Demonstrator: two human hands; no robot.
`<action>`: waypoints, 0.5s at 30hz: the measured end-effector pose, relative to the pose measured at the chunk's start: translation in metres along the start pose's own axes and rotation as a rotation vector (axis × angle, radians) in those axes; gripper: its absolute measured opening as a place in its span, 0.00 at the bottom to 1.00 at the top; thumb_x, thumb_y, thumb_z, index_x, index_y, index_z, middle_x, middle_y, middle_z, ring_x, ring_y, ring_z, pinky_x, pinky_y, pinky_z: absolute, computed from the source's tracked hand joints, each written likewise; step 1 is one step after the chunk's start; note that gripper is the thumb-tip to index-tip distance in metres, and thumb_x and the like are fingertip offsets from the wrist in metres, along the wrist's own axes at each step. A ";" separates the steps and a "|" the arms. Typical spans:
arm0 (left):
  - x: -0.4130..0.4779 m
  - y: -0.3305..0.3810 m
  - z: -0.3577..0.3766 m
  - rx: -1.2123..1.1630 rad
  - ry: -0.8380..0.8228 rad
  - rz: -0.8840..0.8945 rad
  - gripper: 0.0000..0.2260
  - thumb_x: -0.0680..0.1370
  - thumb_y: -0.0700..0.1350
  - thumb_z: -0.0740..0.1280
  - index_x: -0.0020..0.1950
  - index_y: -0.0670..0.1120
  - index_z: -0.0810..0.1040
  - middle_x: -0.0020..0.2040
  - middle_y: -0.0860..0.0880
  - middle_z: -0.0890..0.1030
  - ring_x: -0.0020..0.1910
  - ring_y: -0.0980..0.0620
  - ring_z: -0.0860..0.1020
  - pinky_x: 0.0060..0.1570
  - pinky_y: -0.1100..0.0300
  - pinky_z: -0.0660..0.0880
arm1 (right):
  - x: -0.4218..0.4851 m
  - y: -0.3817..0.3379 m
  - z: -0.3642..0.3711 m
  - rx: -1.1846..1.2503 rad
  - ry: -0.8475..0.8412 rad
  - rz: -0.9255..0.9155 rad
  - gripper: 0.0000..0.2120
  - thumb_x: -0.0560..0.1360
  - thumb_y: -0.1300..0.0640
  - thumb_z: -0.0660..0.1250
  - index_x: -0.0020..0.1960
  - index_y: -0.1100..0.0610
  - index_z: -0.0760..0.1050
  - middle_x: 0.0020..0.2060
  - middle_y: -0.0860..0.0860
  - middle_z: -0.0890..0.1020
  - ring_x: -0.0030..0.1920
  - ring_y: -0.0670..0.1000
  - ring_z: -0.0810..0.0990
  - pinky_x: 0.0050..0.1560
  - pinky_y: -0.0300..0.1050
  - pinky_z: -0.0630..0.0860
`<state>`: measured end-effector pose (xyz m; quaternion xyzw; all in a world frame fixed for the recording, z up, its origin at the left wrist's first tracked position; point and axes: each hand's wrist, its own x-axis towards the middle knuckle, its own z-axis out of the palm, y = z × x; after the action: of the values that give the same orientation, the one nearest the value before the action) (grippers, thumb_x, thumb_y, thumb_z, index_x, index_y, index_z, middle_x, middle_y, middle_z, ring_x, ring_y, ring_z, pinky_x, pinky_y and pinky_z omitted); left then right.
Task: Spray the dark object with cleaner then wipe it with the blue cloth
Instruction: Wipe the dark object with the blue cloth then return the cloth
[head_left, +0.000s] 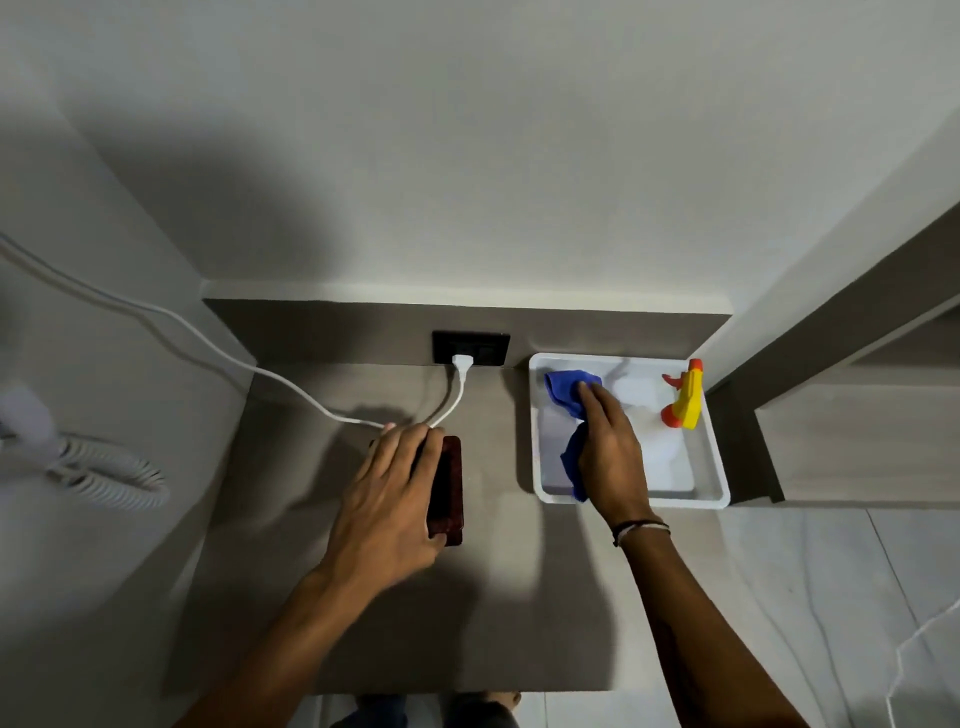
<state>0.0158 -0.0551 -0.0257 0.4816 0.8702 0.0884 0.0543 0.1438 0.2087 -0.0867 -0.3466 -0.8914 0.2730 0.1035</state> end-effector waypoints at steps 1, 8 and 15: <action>0.000 0.000 0.001 0.000 -0.013 -0.007 0.58 0.54 0.57 0.86 0.78 0.39 0.67 0.73 0.39 0.73 0.75 0.38 0.66 0.84 0.46 0.52 | 0.010 0.004 0.006 -0.043 -0.028 -0.014 0.34 0.81 0.72 0.64 0.85 0.58 0.63 0.84 0.59 0.65 0.83 0.63 0.66 0.82 0.60 0.69; -0.001 -0.001 0.007 0.034 -0.013 -0.007 0.53 0.65 0.66 0.75 0.82 0.41 0.64 0.77 0.41 0.70 0.79 0.39 0.66 0.86 0.49 0.47 | 0.024 0.023 0.062 -0.497 -0.458 -0.051 0.32 0.89 0.58 0.54 0.88 0.62 0.42 0.87 0.65 0.41 0.88 0.68 0.42 0.87 0.62 0.46; -0.003 0.000 0.008 0.009 0.032 0.006 0.45 0.81 0.76 0.56 0.81 0.39 0.68 0.78 0.38 0.73 0.79 0.39 0.67 0.85 0.48 0.49 | 0.014 0.018 0.053 -0.398 -0.364 -0.046 0.32 0.89 0.56 0.54 0.87 0.63 0.43 0.87 0.64 0.44 0.89 0.64 0.44 0.89 0.60 0.47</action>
<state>0.0189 -0.0572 -0.0332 0.4832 0.8698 0.0922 0.0378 0.1237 0.2071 -0.1405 -0.2850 -0.9391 0.1477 -0.1226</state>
